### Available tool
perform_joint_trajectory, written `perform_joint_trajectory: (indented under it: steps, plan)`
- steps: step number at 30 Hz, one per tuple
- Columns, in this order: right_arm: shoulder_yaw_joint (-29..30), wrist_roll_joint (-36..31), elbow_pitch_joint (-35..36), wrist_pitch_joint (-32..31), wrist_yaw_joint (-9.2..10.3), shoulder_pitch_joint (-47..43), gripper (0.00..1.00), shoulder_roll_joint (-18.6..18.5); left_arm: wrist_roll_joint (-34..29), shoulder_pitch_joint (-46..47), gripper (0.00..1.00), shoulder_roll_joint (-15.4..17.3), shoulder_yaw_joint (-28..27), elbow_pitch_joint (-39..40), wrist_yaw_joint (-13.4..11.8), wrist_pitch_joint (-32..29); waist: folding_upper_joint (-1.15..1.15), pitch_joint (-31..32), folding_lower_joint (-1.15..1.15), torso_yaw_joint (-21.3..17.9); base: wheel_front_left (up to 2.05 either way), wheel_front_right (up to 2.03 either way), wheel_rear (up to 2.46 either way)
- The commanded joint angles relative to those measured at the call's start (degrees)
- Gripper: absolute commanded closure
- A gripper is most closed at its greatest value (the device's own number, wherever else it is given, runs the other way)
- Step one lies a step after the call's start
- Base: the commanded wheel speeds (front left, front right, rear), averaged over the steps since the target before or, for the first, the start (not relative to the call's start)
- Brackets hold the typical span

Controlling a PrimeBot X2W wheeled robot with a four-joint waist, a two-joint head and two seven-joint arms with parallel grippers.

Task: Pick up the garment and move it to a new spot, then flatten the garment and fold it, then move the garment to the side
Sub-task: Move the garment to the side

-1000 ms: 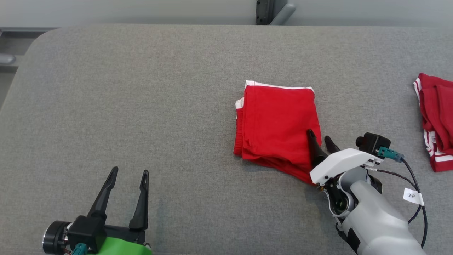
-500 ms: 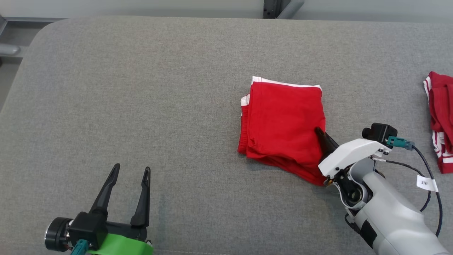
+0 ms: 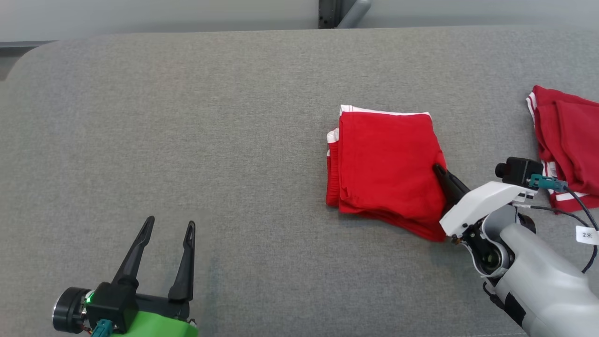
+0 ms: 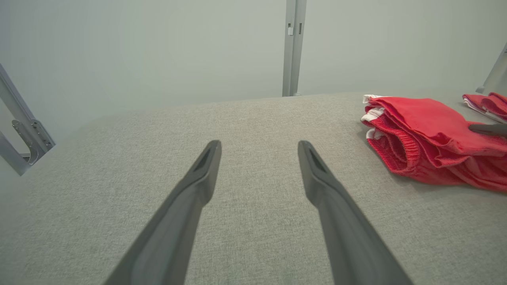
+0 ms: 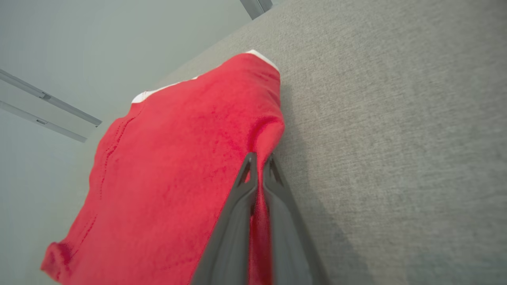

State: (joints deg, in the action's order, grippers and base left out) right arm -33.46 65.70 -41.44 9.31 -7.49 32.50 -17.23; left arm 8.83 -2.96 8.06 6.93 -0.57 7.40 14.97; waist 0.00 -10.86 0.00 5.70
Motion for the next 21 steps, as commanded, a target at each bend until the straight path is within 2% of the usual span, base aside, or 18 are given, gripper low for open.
perform_joint_trajectory:
  steps: [1, 12, 21]
  plan:
    - [-0.8, -0.9, 0.3, 0.6, 0.02, 0.8, 1.00, -1.3, -0.2, -0.2, 0.00, 0.5, -0.1, 0.3, 0.2, 0.2, 0.00, -0.5, 0.00, -2.0, 0.00, 0.00, 0.00]
    - [-4.8, -6.1, 3.2, 1.6, 0.02, 4.7, 1.00, -9.5, 0.4, 0.4, 0.00, 2.8, 0.0, 3.2, 0.2, 0.2, 0.00, -3.3, 0.00, -10.1, 0.00, 0.00, 0.00]
    - [-3.5, -13.0, 3.3, 2.2, 0.02, 10.2, 1.00, -12.4, 1.5, 1.8, 0.00, 5.9, 0.0, 6.2, 0.2, 0.2, 0.00, -8.1, 0.00, -14.8, 0.00, 0.00, 0.00]
